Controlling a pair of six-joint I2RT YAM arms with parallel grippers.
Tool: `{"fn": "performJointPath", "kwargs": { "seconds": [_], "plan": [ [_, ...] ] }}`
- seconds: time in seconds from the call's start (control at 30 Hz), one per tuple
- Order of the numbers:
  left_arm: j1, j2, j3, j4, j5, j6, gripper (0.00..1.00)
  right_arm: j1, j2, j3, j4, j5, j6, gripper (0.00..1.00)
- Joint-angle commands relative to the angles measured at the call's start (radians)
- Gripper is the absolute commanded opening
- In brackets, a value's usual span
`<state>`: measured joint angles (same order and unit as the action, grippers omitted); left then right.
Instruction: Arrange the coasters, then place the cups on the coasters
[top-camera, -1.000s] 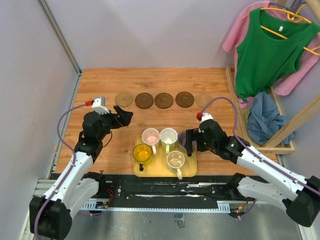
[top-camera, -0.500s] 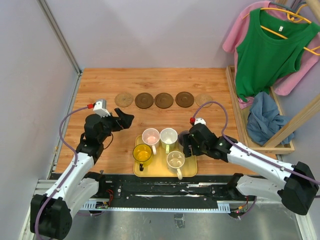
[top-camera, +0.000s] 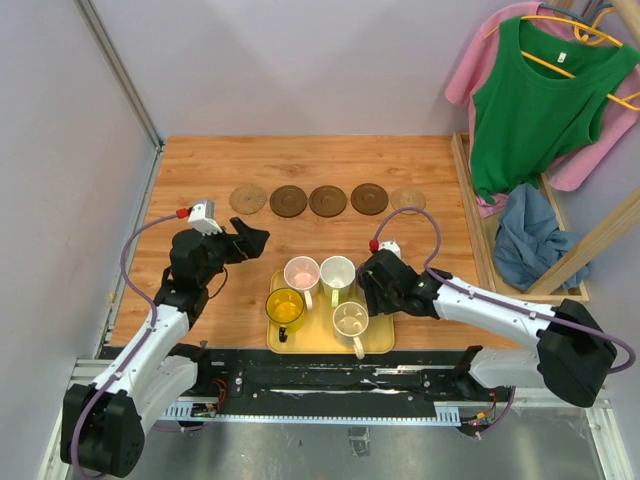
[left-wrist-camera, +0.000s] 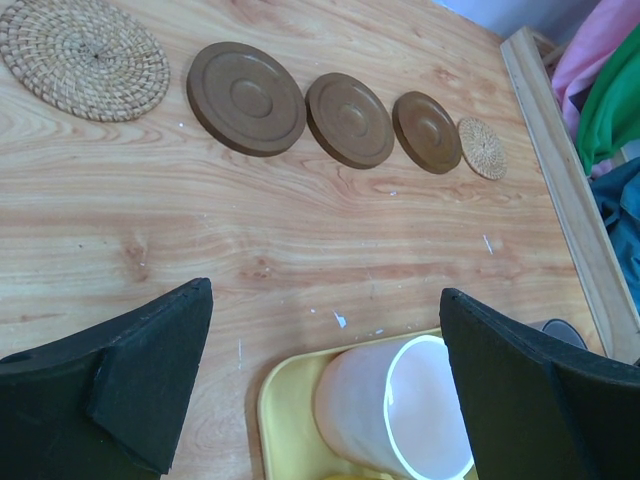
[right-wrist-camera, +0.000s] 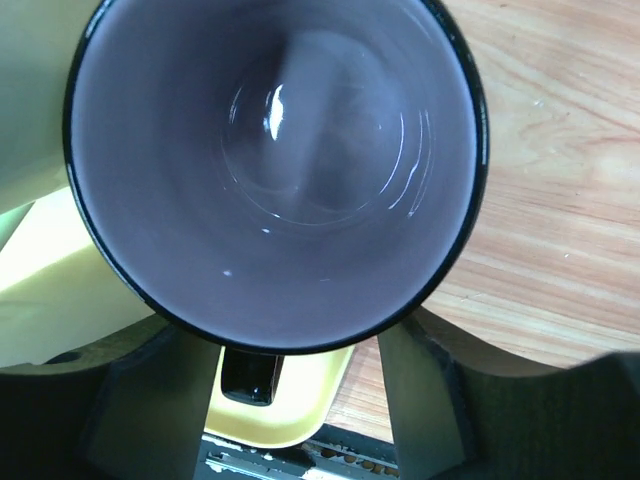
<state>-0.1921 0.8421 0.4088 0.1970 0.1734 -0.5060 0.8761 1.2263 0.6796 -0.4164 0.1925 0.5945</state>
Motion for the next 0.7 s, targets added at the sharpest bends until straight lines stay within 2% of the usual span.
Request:
{"fn": "performJointPath", "kwargs": {
  "seconds": [0.0,0.13,0.23,0.4,0.5,0.53,0.67],
  "plan": [
    [0.003,0.008,-0.016,0.052,0.015,-0.010,1.00,0.024,0.027,0.030,0.004,0.040,0.021,0.59],
    [0.003,0.010,-0.019,0.057,0.015,-0.011,1.00,0.032,0.026,0.032,-0.005,0.058,0.030,0.55],
    [0.003,0.009,-0.023,0.059,0.017,-0.012,1.00,0.034,0.020,0.031,-0.013,0.070,0.036,0.45],
    [0.003,0.007,-0.027,0.060,0.023,-0.019,1.00,0.035,0.007,0.028,-0.016,0.079,0.045,0.25],
    [0.003,0.003,-0.030,0.060,0.026,-0.023,1.00,0.037,0.001,0.026,-0.022,0.087,0.052,0.04],
    [0.003,0.002,-0.031,0.060,0.026,-0.024,1.00,0.038,0.000,0.025,-0.025,0.092,0.056,0.01],
    [0.003,-0.006,-0.034,0.060,0.027,-0.028,1.00,0.046,-0.016,0.026,-0.035,0.123,0.056,0.01]
  ]
}}
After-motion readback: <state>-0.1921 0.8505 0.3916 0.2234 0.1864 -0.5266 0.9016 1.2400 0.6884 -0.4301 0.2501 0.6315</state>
